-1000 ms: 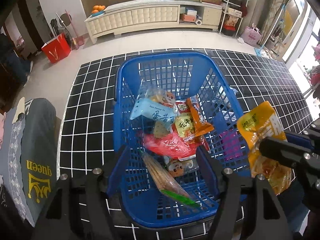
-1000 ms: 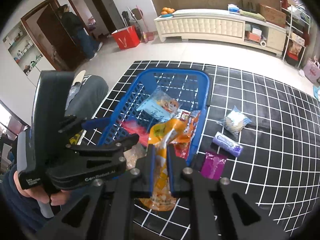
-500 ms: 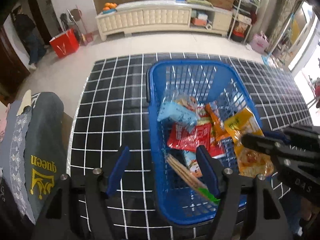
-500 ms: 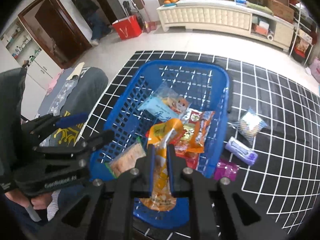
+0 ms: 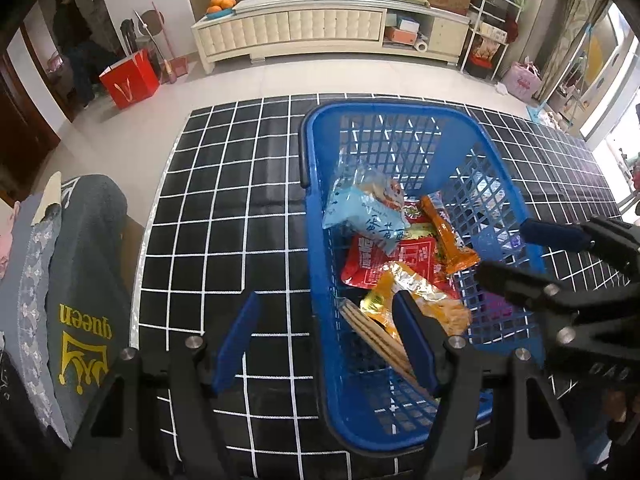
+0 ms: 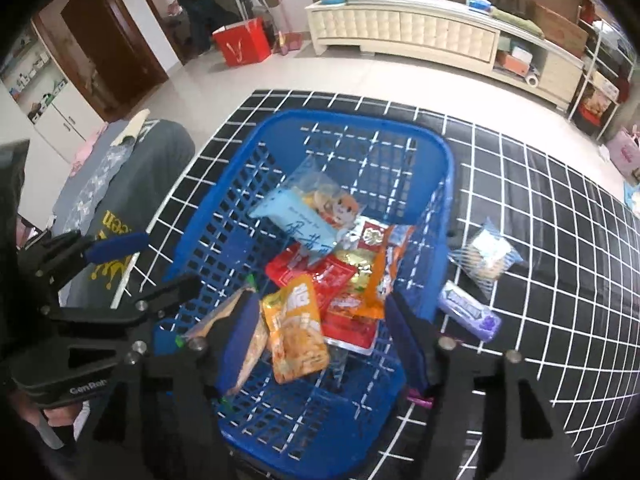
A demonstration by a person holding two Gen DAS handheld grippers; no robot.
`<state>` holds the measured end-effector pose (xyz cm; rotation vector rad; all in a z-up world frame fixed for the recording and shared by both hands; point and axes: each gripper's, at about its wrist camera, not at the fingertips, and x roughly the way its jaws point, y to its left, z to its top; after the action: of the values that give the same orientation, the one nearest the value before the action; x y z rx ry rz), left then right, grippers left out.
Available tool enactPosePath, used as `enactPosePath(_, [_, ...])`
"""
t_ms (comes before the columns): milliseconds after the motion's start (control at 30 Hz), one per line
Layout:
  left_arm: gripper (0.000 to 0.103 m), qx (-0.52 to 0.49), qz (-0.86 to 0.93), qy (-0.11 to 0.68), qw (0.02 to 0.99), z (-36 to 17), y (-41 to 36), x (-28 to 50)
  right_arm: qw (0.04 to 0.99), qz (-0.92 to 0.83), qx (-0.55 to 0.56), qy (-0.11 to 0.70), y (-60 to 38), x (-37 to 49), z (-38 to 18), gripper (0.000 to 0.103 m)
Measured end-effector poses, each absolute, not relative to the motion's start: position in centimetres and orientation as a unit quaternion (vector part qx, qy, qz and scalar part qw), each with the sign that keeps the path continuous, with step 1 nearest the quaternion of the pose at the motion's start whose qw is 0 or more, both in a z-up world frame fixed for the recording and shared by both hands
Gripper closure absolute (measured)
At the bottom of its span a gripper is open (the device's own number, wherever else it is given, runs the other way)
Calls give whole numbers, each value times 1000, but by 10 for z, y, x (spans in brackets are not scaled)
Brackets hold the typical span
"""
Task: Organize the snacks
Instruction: 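Open the right tool to drop the yellow pouch into the basket, then move both open tools from the basket toward the purple snacks on the mat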
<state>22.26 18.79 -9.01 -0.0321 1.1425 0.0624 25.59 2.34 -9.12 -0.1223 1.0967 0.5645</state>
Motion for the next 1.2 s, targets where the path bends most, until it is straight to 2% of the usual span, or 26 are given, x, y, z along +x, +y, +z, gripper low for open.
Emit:
enactPosePath(667, [36,6,-46,517,855,-44,54,206,866,143,-16,478,-140,218,-39,29])
enactPosePath(933, [36,17,-68,517,853,-46,-10,201,868,122,0,481,-196,204,-48,28])
enactPosePath(1200, [36,40,-70,520,850,-74,-65,197,862,127,10,490,-230,206,-71,28])
